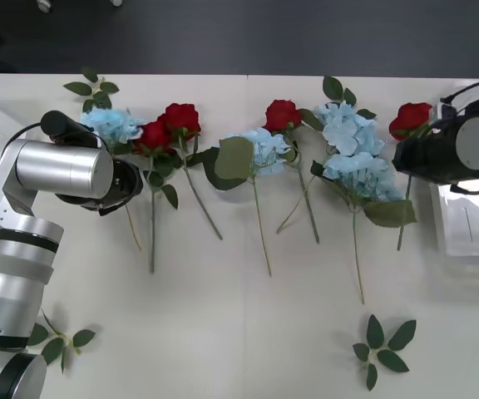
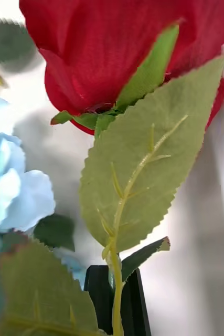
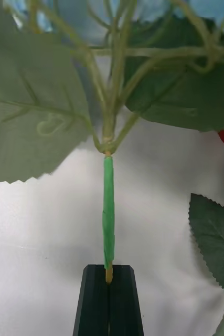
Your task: Put the red flowers into the right box and the blue flowers into the left box
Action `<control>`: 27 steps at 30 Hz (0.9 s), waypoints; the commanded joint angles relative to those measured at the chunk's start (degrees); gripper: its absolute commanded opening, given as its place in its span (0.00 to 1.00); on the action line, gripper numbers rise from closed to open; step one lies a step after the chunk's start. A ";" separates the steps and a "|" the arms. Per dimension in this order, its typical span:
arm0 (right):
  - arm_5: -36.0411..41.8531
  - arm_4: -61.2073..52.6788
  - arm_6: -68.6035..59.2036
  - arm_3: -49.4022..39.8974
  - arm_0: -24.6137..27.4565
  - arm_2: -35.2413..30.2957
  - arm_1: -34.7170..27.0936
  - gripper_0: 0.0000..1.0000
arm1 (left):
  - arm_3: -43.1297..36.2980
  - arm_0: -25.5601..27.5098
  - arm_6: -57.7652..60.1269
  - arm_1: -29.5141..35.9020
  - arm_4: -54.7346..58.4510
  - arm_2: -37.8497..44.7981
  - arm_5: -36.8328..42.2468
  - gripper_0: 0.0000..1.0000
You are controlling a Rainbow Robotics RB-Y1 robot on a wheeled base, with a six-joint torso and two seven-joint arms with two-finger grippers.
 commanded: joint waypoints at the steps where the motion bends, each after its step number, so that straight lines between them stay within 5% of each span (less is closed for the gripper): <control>1: 6.10 -0.98 2.68 -6.43 -2.12 -4.04 -0.76 0.00 | -1.08 -1.31 1.66 -0.52 -0.42 0.40 -0.49 0.00; 13: 22.71 -1.16 4.17 -22.07 0.87 -17.67 -0.85 0.00 | -21.65 4.31 0.86 6.25 5.73 2.07 8.12 0.00; 21: 18.67 -0.98 17.35 -21.54 6.23 -22.24 -6.47 0.00 | -34.83 10.73 0.16 13.89 13.55 8.57 13.75 0.00; 27: 12.87 0.16 26.76 -16.27 9.30 -22.85 -10.08 0.00 | -39.14 16.18 -3.18 14.68 19.26 21.67 13.75 0.00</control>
